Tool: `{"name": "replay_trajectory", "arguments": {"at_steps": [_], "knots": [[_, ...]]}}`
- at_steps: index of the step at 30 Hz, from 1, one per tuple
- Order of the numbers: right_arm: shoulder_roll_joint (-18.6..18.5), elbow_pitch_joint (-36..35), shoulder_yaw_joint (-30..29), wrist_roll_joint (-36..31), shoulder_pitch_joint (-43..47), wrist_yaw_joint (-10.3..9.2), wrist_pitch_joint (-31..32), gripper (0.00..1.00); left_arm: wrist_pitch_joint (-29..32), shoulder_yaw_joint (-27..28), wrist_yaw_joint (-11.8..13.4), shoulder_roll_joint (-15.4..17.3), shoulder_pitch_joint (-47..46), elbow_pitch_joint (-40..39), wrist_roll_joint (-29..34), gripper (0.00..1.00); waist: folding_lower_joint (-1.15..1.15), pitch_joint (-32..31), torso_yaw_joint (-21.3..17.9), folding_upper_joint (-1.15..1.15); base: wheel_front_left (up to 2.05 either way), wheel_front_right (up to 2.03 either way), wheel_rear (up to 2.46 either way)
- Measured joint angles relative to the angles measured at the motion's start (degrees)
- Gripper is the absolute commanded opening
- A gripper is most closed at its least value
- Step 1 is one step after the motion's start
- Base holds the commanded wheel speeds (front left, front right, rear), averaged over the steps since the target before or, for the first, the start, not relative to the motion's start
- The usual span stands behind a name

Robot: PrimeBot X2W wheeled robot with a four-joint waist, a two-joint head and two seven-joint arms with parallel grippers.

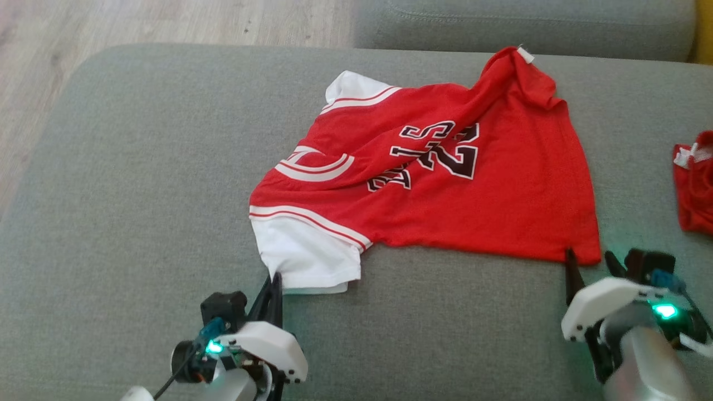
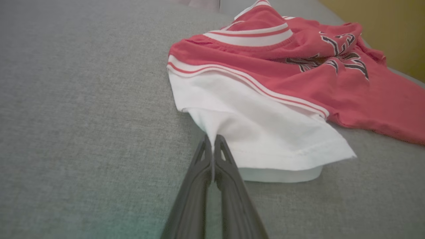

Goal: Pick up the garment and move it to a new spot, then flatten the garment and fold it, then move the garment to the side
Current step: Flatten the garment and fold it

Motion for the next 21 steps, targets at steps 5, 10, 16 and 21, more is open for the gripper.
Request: {"name": "replay_trajectory", "arguments": {"at_steps": [5, 10, 16, 21], "knots": [[-0.18, 6.04, 0.07, 1.07, -5.38, 0.0, -0.15, 0.48, -0.65, 0.24, 0.75, 0.93, 0.0, -3.61, 0.0, 0.0, 0.0, 0.76, 0.36, 0.0, 0.0, 0.0, 0.0], [-0.21, 10.59, 3.08, 5.61, -8.03, 0.0, -3.22, 0.0, -1.34, 1.08, 1.59, 2.61, 0.04, -8.55, 0.68, 0.0, 0.0, 0.53, -0.27, 0.0, 0.0, 0.0, 0.0], [-0.19, 10.88, 6.11, 9.26, -8.03, 0.0, -6.81, 0.0, -1.88, 1.85, 2.34, 5.82, 0.01, -15.19, 2.53, 0.0, 0.0, -1.74, -1.08, 0.0, 0.0, 0.0, 0.0], [-0.18, 3.68, 9.09, 12.51, -7.84, 0.0, -9.26, 0.0, -2.01, 3.27, 3.83, 10.48, -0.5, -25.05, 4.82, 0.0, -0.01, -5.32, -2.15, 0.0, 0.0, 0.0, 0.0]]}}
